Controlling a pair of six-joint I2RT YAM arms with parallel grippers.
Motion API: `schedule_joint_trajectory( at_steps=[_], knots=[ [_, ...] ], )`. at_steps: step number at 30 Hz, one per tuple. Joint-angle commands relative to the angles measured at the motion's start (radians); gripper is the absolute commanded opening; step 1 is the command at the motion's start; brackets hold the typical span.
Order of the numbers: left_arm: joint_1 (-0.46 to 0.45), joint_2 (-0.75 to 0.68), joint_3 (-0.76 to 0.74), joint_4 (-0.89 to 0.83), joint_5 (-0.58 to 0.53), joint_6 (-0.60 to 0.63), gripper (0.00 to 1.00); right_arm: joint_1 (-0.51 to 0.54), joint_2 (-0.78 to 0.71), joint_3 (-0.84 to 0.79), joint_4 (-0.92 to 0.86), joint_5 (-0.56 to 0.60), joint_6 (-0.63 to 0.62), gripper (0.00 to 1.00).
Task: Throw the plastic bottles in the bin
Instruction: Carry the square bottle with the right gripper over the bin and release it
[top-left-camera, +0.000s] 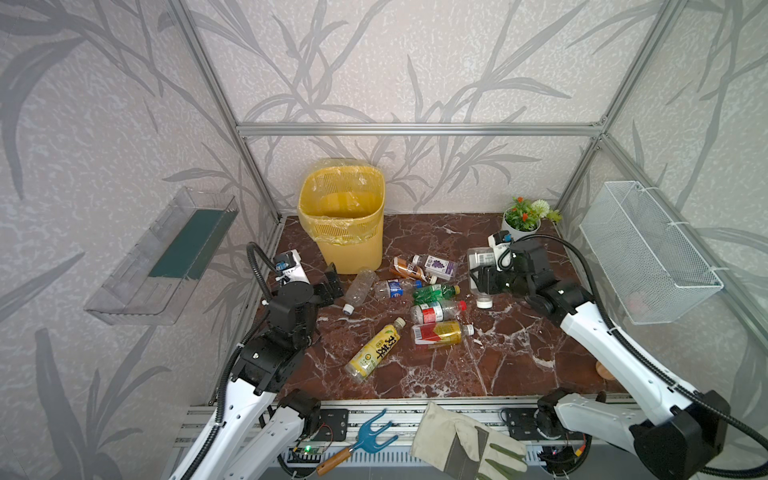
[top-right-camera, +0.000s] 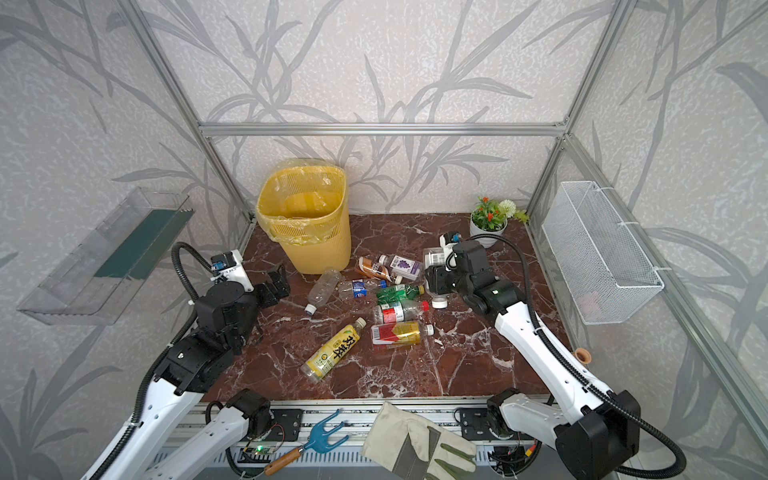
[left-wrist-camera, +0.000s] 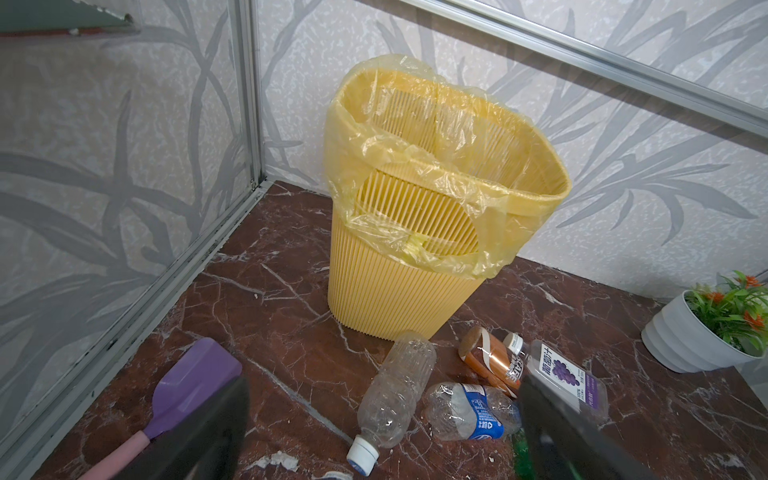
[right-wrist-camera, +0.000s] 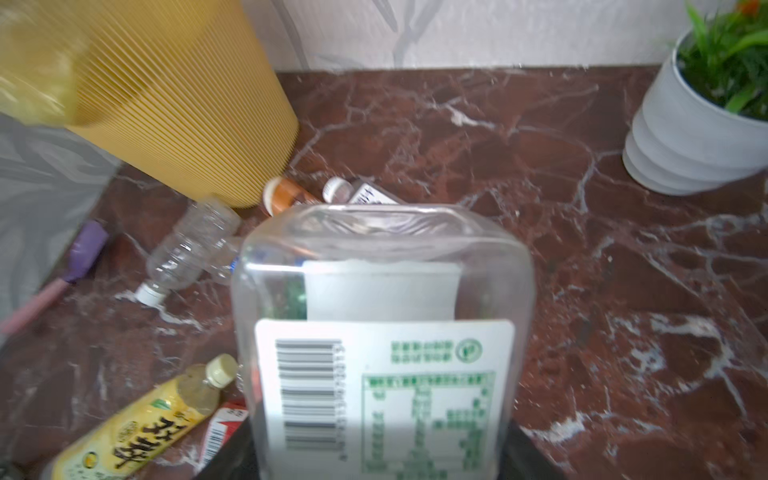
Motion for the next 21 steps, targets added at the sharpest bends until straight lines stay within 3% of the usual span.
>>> schedule_joint_trajectory(
  at_steps=[1, 12, 21],
  knots=[
    [0.001, -0.011, -0.016, -0.051, -0.073, -0.057, 0.99, 0.014, -0.024, 0.000, 0.224, -0.101, 0.072, 0.62],
    [0.016, 0.001, -0.031, -0.161, -0.128, -0.157, 0.99, 0.111, 0.196, 0.141, 0.740, -0.180, 0.276, 0.61],
    [0.043, 0.002, -0.024, -0.209, -0.105, -0.164, 0.99, 0.172, 0.503, 0.404, 1.027, -0.116, 0.400, 0.61]
  ],
)
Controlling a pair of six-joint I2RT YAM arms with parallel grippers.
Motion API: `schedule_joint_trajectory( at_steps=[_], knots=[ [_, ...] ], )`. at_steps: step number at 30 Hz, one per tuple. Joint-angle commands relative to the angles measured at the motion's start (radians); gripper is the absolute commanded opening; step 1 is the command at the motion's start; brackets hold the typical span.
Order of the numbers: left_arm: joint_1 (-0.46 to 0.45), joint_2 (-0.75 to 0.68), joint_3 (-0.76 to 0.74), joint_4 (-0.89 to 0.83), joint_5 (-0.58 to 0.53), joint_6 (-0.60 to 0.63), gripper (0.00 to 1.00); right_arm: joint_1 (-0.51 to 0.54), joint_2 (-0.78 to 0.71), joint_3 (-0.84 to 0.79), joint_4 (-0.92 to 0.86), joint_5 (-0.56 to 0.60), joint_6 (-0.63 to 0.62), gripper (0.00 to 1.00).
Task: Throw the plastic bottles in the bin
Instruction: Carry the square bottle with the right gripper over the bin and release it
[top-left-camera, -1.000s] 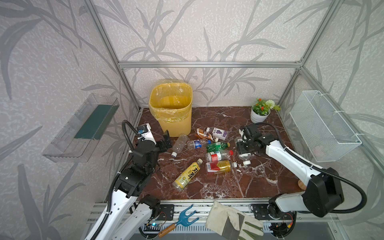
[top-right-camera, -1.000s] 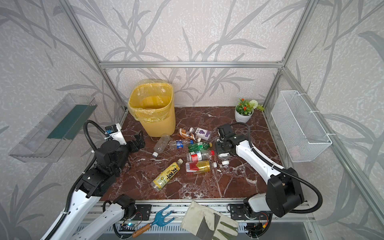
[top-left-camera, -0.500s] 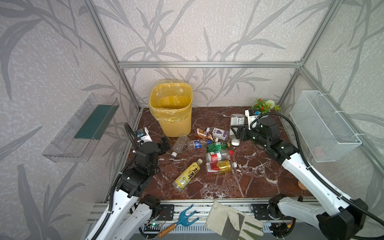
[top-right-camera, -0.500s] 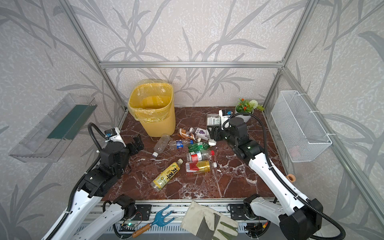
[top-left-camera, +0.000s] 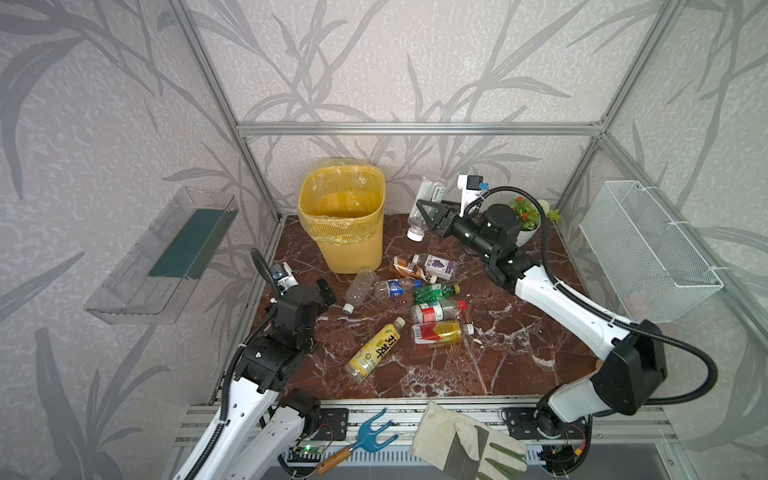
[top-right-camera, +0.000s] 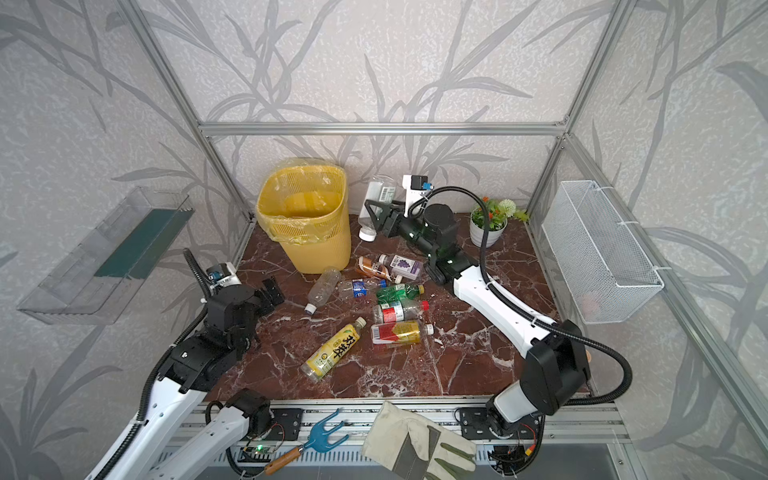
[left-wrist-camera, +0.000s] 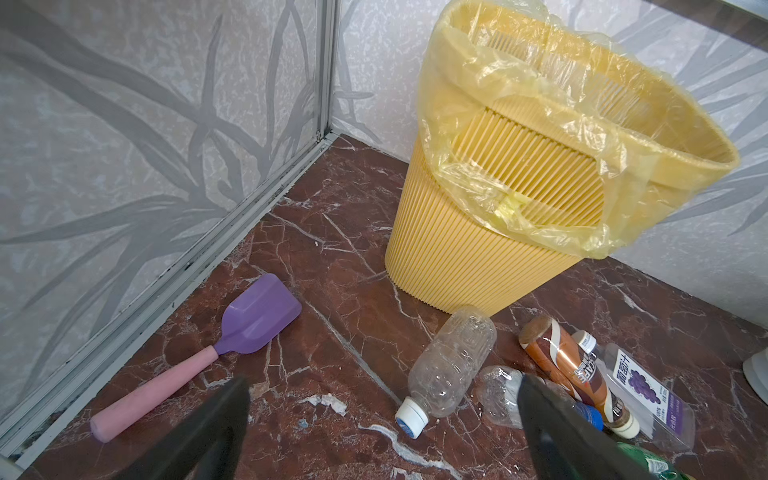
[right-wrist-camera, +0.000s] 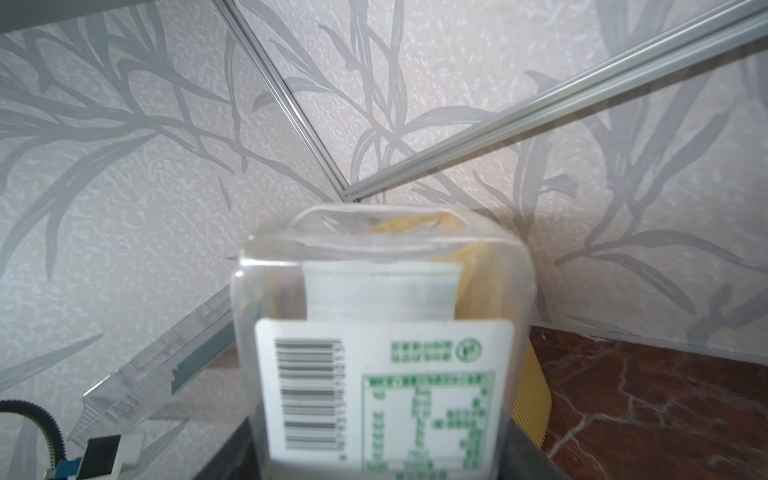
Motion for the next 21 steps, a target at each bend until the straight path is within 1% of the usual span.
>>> schedule_joint_trajectory(
  at_steps=[1, 3, 4, 5, 7, 8, 9, 10, 12, 13, 14, 15, 16, 18, 20, 21],
  knots=[
    [0.011, -0.002, 0.011, -0.060, -0.017, -0.023, 0.99, 0.026, 0.113, 0.131, 0.172, 0.041, 0.066, 0.61],
    [0.014, -0.008, 0.020, -0.074, -0.015, -0.022, 0.99, 0.040, 0.246, 0.274, 0.168, 0.028, 0.095, 0.61],
    [0.015, -0.012, 0.023, -0.080, -0.011, -0.019, 0.99, 0.047, 0.327, 0.374, 0.145, 0.002, 0.113, 0.61],
    [0.017, -0.017, 0.023, -0.086, -0.011, -0.022, 0.99, 0.050, 0.414, 0.502, 0.089, -0.029, 0.127, 0.62],
    [0.020, -0.028, 0.022, -0.095, -0.009, -0.024, 1.00, 0.049, 0.585, 0.781, -0.103, -0.111, 0.117, 0.67],
    [0.021, -0.033, 0.023, -0.103, -0.005, -0.025, 0.99, 0.051, 0.662, 0.911, -0.176, -0.138, 0.092, 0.72],
    [0.023, -0.037, 0.023, -0.108, -0.002, -0.026, 0.99, 0.052, 0.728, 1.034, -0.261, -0.156, 0.072, 0.75],
    [0.025, -0.043, 0.026, -0.117, 0.001, -0.027, 0.99, 0.053, 0.804, 1.191, -0.380, -0.165, 0.042, 0.80],
    [0.028, -0.053, 0.031, -0.128, 0.004, -0.026, 0.99, 0.053, 0.942, 1.513, -0.585, -0.152, -0.021, 0.91],
    [0.030, -0.057, 0.034, -0.132, 0.006, -0.024, 0.99, 0.046, 1.000, 1.654, -0.655, -0.140, -0.030, 0.97],
    [0.033, -0.058, 0.036, -0.133, 0.010, -0.018, 0.99, 0.036, 1.035, 1.732, -0.674, -0.136, -0.018, 0.99],
    [0.034, -0.058, 0.039, -0.131, 0.014, -0.014, 0.99, 0.029, 1.038, 1.743, -0.661, -0.142, -0.003, 0.99],
    [0.035, -0.055, 0.041, -0.129, 0.018, -0.012, 1.00, 0.020, 1.016, 1.711, -0.644, -0.153, 0.004, 0.99],
    [0.036, -0.042, 0.042, -0.119, 0.030, -0.007, 0.99, 0.020, 0.912, 1.553, -0.604, -0.152, -0.040, 0.99],
    [0.037, -0.026, 0.046, -0.118, 0.040, -0.007, 0.99, 0.020, 0.776, 1.320, -0.486, -0.148, -0.070, 0.99],
    [0.036, -0.020, 0.048, -0.117, 0.046, -0.008, 0.99, 0.019, 0.720, 1.239, -0.445, -0.143, -0.081, 0.99]
  ],
)
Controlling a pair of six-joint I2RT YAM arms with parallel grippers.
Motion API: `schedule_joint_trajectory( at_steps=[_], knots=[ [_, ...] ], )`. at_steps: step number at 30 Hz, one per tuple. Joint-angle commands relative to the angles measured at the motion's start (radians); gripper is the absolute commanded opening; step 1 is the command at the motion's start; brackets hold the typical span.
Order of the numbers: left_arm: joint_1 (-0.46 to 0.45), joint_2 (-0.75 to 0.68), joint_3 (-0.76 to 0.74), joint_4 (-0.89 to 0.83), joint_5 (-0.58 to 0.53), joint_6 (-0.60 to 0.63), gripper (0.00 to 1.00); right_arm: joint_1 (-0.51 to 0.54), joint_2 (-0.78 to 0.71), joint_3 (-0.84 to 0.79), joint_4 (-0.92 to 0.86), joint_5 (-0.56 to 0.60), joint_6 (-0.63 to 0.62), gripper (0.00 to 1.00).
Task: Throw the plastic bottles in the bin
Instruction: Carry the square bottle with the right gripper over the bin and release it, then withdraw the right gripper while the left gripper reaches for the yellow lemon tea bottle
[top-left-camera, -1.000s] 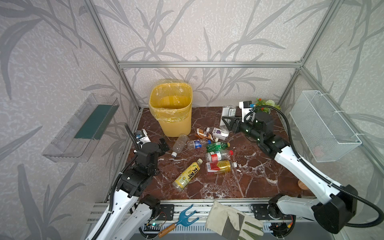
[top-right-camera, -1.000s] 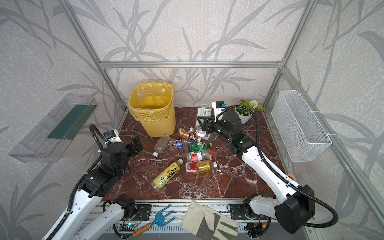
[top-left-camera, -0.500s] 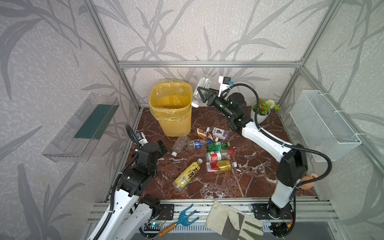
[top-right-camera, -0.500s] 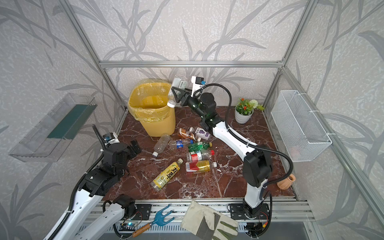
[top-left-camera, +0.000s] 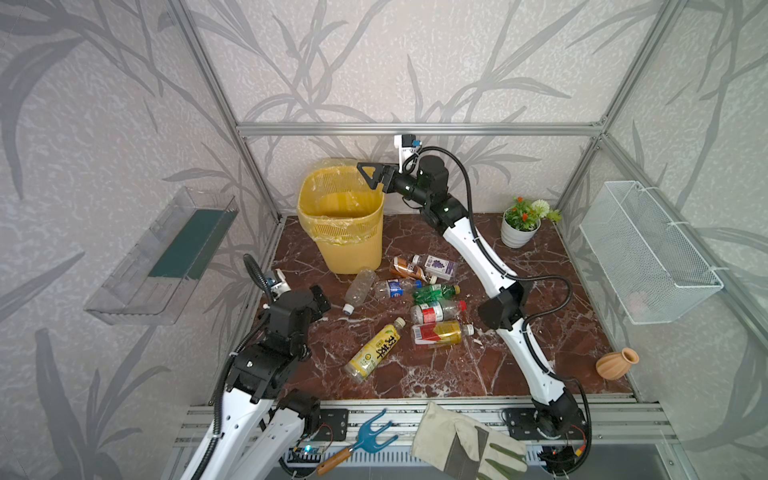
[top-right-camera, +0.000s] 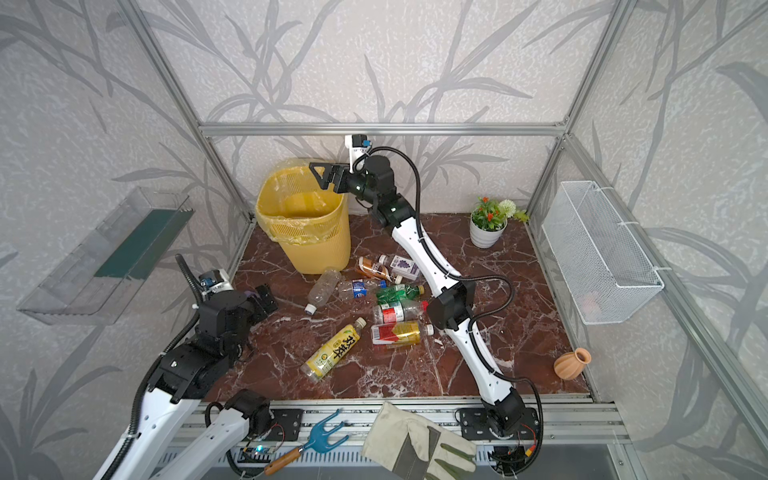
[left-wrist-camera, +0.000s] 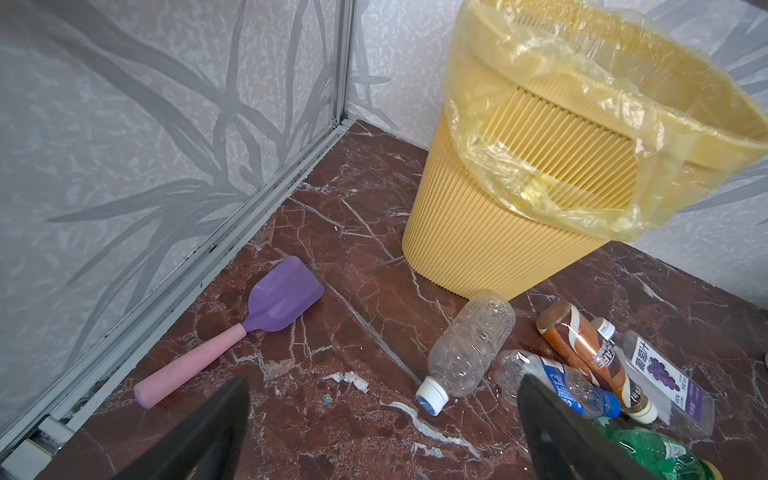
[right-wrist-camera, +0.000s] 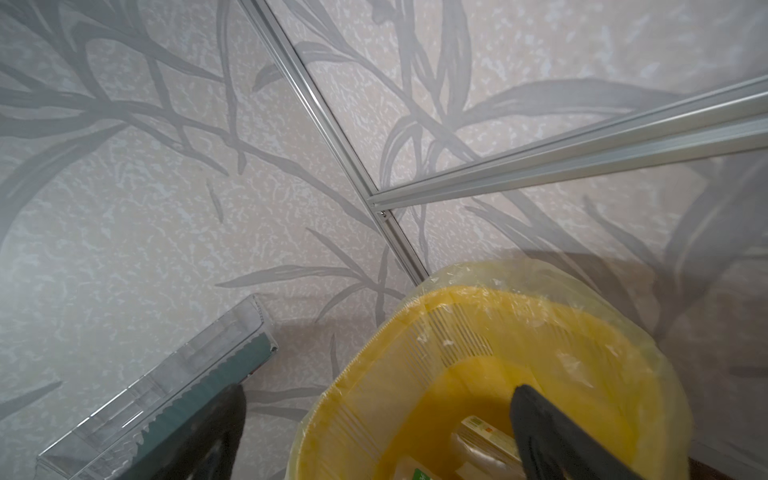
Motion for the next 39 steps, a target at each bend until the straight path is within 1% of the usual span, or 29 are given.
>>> schedule_joint_trajectory(
  at_steps=[1, 4, 6, 7, 9, 11, 13, 14, 16, 19, 23, 27, 32, 37, 39],
  knots=[
    [0.004, 0.021, 0.032, -0.011, 0.019, -0.005, 0.99, -0.007, -0.203, -0.189, 0.120, -0.010, -0.074, 0.99],
    [0.003, 0.023, 0.029, 0.017, 0.058, 0.025, 0.99, -0.007, -0.285, -0.256, 0.099, -0.037, -0.122, 0.99],
    [0.003, 0.022, 0.021, 0.050, 0.110, 0.091, 1.00, -0.007, -0.351, -0.336, 0.102, -0.063, -0.150, 0.99],
    [0.003, 0.021, 0.020, 0.054, 0.122, 0.092, 0.99, -0.006, -0.394, -0.404, 0.119, -0.065, -0.165, 0.99],
    [0.003, 0.020, 0.012, 0.062, 0.149, 0.094, 0.99, -0.006, -0.498, -0.606, 0.216, -0.048, -0.185, 0.99],
    [0.003, 0.014, -0.007, 0.086, 0.185, 0.094, 0.99, -0.008, -0.613, -0.836, 0.375, -0.021, -0.188, 0.99],
    [0.002, 0.008, -0.022, 0.118, 0.220, 0.094, 0.99, -0.007, -0.697, -1.010, 0.502, -0.014, -0.190, 0.99],
    [0.000, 0.010, -0.028, 0.133, 0.242, 0.095, 0.99, -0.007, -0.736, -1.073, 0.535, -0.015, -0.199, 0.99],
    [-0.001, 0.015, -0.029, 0.144, 0.276, 0.102, 0.99, -0.007, -0.808, -1.164, 0.531, -0.025, -0.234, 0.99],
    [-0.006, 0.034, -0.015, 0.126, 0.333, 0.128, 0.99, -0.008, -0.903, -1.307, 0.542, -0.073, -0.299, 0.99],
    [-0.026, 0.051, -0.018, 0.112, 0.370, 0.132, 0.99, -0.021, -1.044, -1.528, 0.588, -0.053, -0.315, 0.99],
    [-0.080, 0.056, -0.052, 0.110, 0.358, 0.096, 0.99, -0.026, -1.167, -1.667, 0.543, 0.021, -0.345, 0.99],
    [-0.191, 0.080, -0.104, 0.125, 0.319, 0.029, 0.99, -0.034, -1.301, -1.825, 0.468, 0.134, -0.366, 0.99],
    [-0.292, 0.162, -0.113, 0.101, 0.312, 0.012, 0.97, -0.049, -1.391, -1.909, 0.414, 0.224, -0.355, 0.99],
    [-0.317, 0.203, -0.111, 0.086, 0.333, 0.016, 0.96, -0.060, -1.415, -1.934, 0.417, 0.249, -0.339, 0.99]
  ],
)
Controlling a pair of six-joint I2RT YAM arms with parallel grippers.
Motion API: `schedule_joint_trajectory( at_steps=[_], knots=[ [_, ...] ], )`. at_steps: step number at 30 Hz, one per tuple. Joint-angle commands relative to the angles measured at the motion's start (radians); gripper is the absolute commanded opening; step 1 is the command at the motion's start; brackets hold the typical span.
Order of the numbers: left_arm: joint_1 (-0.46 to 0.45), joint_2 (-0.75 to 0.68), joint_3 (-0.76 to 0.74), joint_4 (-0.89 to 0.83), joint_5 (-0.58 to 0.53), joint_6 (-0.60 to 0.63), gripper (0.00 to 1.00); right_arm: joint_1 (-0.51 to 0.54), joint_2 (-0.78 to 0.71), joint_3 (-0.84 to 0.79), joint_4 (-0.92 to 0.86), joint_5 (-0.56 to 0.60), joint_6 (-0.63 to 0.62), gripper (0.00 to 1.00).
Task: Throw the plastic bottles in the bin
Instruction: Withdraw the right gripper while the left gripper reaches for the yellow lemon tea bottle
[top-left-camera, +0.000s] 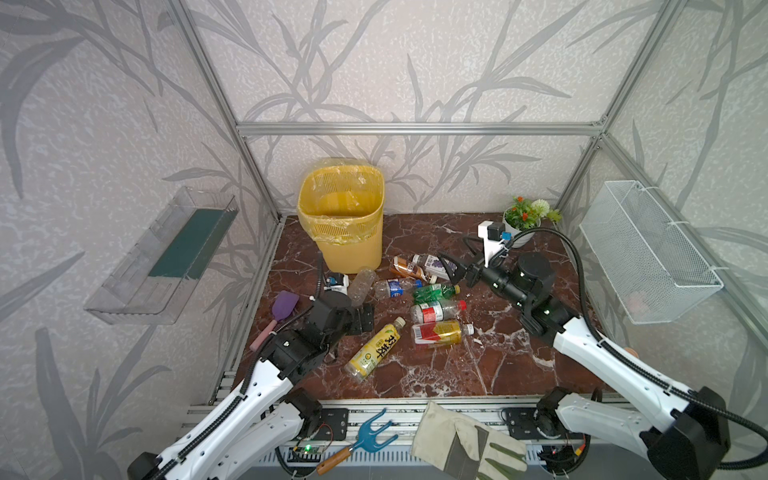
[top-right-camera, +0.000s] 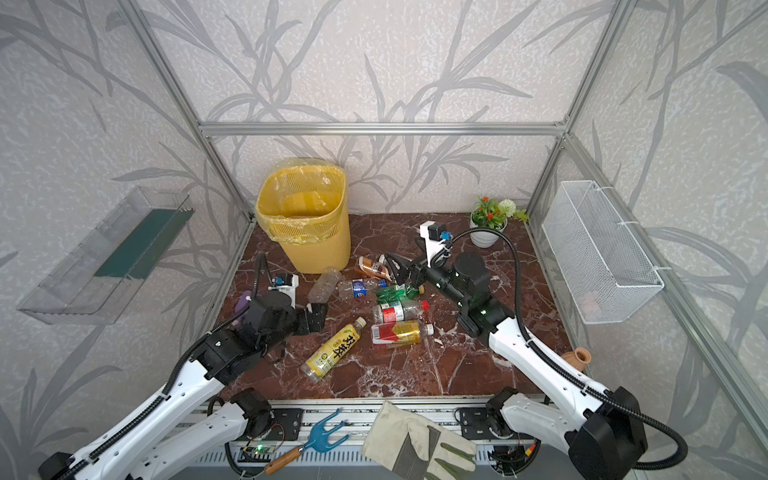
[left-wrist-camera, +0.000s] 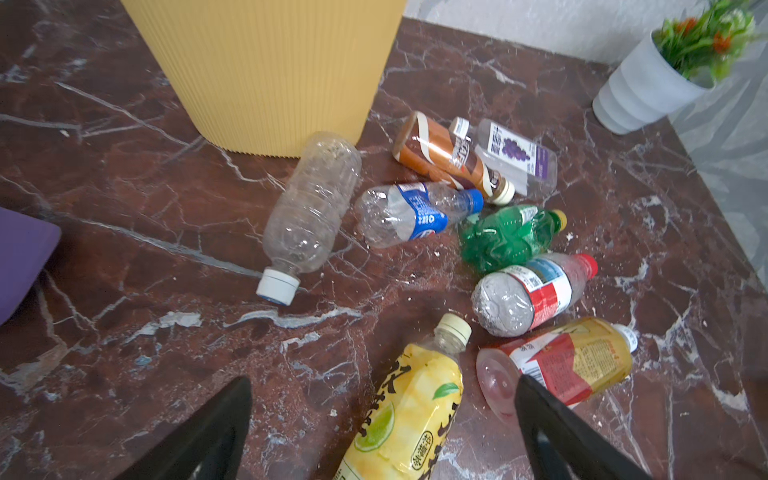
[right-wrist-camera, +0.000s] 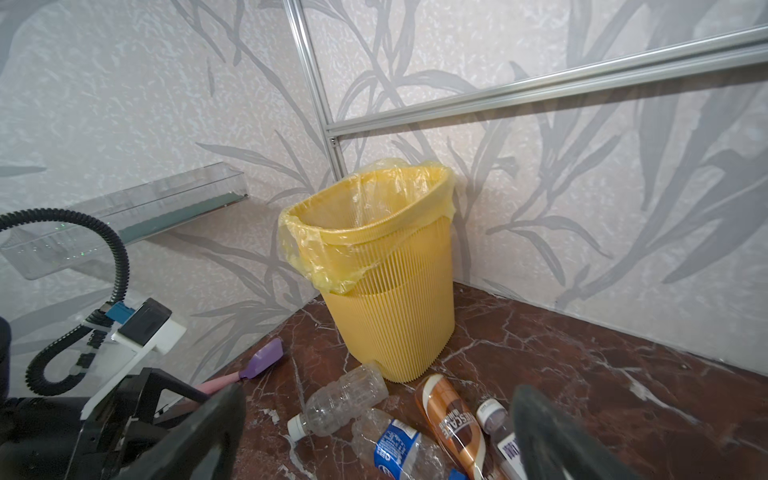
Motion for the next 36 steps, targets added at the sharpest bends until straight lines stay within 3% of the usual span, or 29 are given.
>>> schedule_joint_trajectory(
  at_steps=[1, 5, 16, 36],
  knots=[
    [-0.040, 0.051, -0.005, -0.036, 0.013, -0.019, 0.96, -0.018, -0.043, -0.032, -0.013, 0.084, 0.020, 0.99],
    [-0.089, 0.122, -0.003, -0.059, 0.081, -0.013, 0.95, -0.043, -0.052, -0.056, 0.001, 0.086, 0.057, 0.99],
    [-0.115, 0.343, 0.034, -0.152, 0.231, 0.010, 0.94, -0.078, -0.003, -0.033, 0.031, 0.044, 0.116, 0.99],
    [-0.115, 0.549, 0.062, -0.170, 0.211, 0.068, 0.89, -0.124, -0.017, -0.048, 0.017, 0.013, 0.161, 0.99]
  ],
)
